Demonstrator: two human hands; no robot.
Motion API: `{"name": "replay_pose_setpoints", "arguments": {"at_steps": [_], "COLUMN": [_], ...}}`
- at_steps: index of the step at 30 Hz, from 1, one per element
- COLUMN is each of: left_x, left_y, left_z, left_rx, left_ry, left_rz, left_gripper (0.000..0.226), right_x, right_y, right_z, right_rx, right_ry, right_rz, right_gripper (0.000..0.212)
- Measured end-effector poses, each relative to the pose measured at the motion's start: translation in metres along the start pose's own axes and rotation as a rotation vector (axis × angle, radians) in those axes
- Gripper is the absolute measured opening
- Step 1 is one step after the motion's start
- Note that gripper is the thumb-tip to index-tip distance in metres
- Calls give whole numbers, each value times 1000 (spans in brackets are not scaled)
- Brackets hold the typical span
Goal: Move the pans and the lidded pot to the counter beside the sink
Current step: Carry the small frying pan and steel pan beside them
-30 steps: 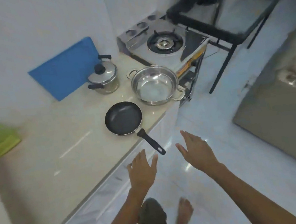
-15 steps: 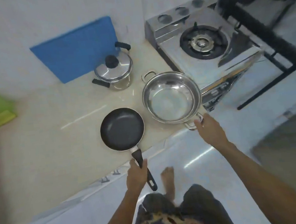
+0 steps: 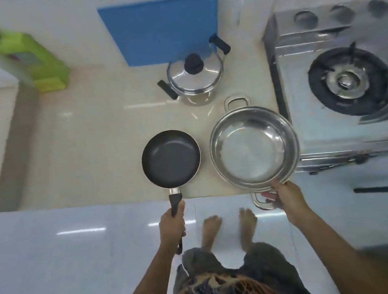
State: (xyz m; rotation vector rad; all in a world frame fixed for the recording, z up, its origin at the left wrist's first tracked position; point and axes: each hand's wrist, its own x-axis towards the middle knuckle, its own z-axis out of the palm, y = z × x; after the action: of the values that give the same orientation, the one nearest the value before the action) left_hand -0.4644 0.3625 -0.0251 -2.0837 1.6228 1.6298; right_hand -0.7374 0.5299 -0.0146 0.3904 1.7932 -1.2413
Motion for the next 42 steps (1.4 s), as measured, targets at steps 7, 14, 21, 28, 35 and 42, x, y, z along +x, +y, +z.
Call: {"name": "replay_pose_setpoints", "arguments": {"at_steps": [7, 14, 21, 28, 35, 42], "left_x": [-25, -48, -58, -62, -81, -100], "left_y": [10, -6, -49, -107, -167, -219], "left_z": [31, 40, -6, -109, -246, -387], "left_rx": [28, -56, -142, -204, -276, -418], "left_ry": [248, 326, 413, 492, 667, 834], "left_rz": [63, 16, 47, 49, 17, -56], "left_gripper": [60, 57, 59, 60, 61, 60], "right_x": [4, -1, -19, -76, -157, -244], "right_y": [-13, -27, -15, 16, 38, 47], "right_z": [-10, -10, 17, 108, 246, 397], "right_rx": [-96, -167, -247, -260, -275, -321], "right_ry": [-75, -69, -38, -165, -318, -500], "right_rz": [-3, -69, -135, -211, -334, -343], "right_gripper": [18, 20, 10, 5, 9, 20]}}
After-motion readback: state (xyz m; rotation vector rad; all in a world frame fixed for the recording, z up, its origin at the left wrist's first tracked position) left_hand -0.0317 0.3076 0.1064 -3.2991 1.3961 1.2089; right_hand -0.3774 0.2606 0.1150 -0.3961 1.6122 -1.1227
